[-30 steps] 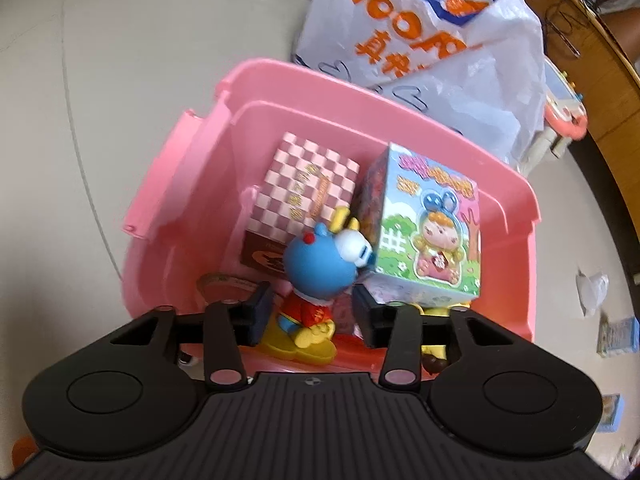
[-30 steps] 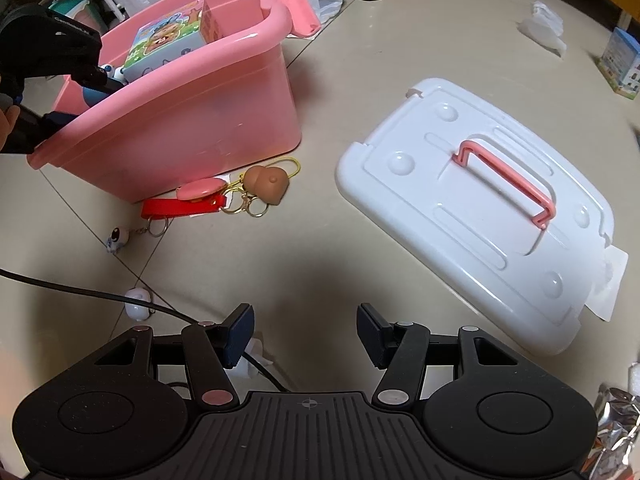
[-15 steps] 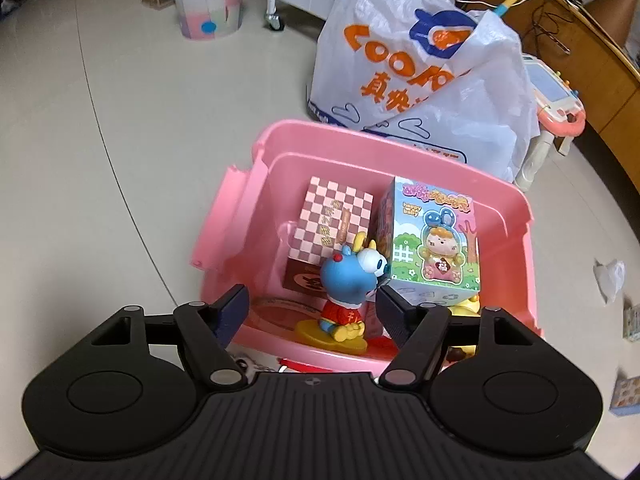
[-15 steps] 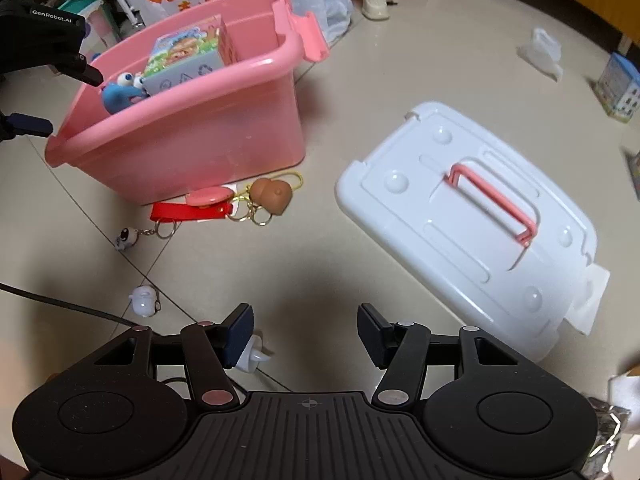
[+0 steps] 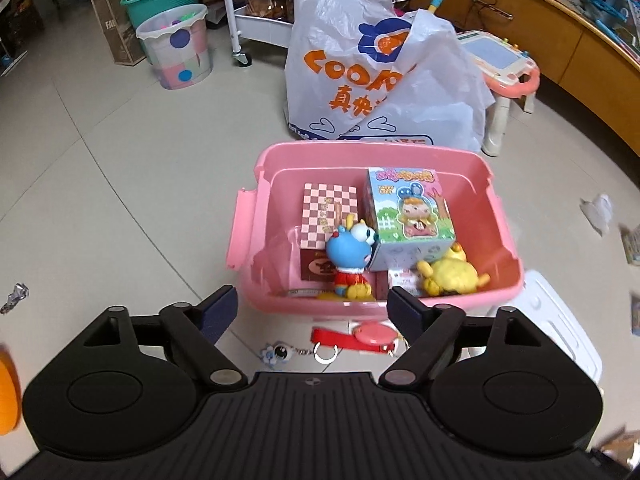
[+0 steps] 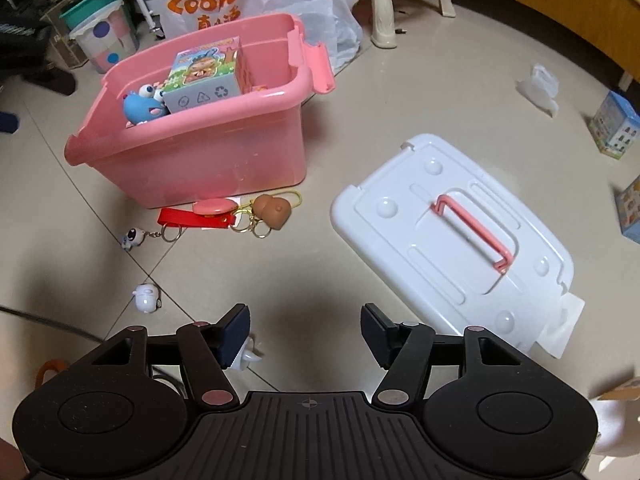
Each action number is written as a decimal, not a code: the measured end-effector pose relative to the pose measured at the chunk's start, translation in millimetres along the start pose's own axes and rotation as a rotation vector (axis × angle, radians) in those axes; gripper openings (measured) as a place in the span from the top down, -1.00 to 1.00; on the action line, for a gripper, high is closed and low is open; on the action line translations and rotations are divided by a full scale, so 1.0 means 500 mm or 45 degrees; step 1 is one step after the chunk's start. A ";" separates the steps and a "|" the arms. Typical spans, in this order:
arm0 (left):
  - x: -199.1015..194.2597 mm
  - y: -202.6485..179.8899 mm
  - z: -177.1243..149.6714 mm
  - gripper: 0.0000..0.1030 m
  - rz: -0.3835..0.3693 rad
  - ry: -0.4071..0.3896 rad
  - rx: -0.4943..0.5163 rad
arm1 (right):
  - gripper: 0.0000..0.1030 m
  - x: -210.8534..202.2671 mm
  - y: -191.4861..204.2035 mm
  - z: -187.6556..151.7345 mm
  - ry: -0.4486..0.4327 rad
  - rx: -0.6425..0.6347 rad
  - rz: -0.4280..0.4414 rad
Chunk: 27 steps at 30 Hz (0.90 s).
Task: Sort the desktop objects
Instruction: 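Open the left gripper and raise it away from the bin, then move the right gripper over the pink handle of the white lid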
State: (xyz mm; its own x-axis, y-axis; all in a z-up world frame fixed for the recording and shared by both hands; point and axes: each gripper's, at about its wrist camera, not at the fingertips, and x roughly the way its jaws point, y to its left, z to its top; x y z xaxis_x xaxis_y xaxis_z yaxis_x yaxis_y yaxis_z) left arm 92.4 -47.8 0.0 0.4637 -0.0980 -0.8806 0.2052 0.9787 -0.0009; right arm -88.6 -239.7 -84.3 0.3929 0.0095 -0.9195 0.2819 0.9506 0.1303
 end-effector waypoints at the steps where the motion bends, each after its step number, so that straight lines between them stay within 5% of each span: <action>1: -0.008 0.007 -0.003 -0.66 -0.002 -0.001 0.002 | -0.12 -0.003 -0.006 0.000 -0.003 0.007 0.007; 14: -0.074 0.026 -0.103 -0.75 -0.003 0.060 0.048 | -0.12 -0.039 -0.097 0.014 -0.021 0.137 0.048; 23: -0.084 -0.023 -0.143 -0.82 -0.012 0.099 0.134 | -0.12 -0.088 -0.107 0.087 -0.032 -0.150 -0.008; 27: -0.090 -0.035 -0.143 -0.82 -0.062 0.097 0.128 | -0.31 -0.095 -0.131 0.121 -0.007 -0.262 -0.049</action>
State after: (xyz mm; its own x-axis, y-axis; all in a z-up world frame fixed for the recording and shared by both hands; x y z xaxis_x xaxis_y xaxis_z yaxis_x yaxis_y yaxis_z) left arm 6.3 -47.8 5.6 0.3852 -0.1270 -0.9140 0.3131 0.9497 0.0000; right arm -72.8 -321.5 -26.5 0.3905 -0.0291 -0.9201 0.1119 0.9936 0.0160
